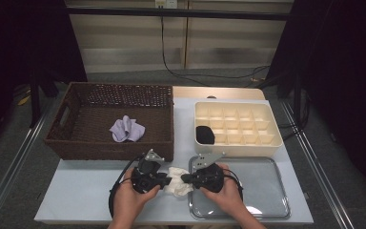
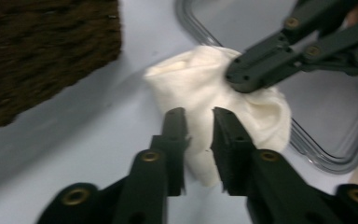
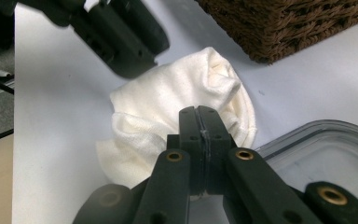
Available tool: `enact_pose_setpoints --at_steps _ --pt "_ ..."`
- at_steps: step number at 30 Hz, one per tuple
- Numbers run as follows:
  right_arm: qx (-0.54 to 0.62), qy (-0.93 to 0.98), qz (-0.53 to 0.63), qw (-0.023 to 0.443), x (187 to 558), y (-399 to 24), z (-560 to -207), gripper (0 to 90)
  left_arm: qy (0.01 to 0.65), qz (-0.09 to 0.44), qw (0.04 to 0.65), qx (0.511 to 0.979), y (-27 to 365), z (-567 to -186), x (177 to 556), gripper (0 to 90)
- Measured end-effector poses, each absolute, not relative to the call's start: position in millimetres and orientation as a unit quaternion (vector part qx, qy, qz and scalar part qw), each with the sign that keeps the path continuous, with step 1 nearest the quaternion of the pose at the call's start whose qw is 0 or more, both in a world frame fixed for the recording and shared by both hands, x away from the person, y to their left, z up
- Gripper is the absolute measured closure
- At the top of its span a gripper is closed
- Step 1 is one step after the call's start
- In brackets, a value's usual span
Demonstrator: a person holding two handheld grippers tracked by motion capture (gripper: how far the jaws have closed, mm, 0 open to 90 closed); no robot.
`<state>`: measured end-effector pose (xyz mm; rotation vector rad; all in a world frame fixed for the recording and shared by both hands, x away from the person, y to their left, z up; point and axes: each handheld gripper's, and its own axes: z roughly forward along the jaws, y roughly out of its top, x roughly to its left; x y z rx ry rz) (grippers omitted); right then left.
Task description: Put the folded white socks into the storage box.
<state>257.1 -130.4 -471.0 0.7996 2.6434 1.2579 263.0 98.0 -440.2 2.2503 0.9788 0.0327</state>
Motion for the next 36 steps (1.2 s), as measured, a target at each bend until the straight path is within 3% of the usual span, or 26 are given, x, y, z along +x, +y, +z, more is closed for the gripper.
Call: enact_pose_setpoints --at_steps 7,22,25,31,36 --pt "0.263 0.869 0.415 0.055 256.6 -130.6 -471.3 89.6 0.398 -0.005 0.333 0.855 104.6 -453.7 270.4 63.9" --pt "0.263 0.868 0.417 0.058 255.6 -131.0 -471.9 89.6 0.405 -0.028 0.328 0.853 101.1 -461.2 272.5 70.1" --pt "0.264 0.868 0.416 0.059 255.3 -130.9 -471.8 89.6 0.404 -0.033 0.326 0.854 100.0 -462.1 272.9 73.0" --pt "0.263 0.868 0.417 0.059 255.5 -130.9 -472.0 89.6 0.39 -0.045 0.329 0.859 96.8 -463.1 272.3 89.6" --pt "0.264 0.868 0.417 0.059 255.3 -130.9 -471.9 89.5 0.39 -0.054 0.334 0.856 99.8 -462.0 274.2 90.0"
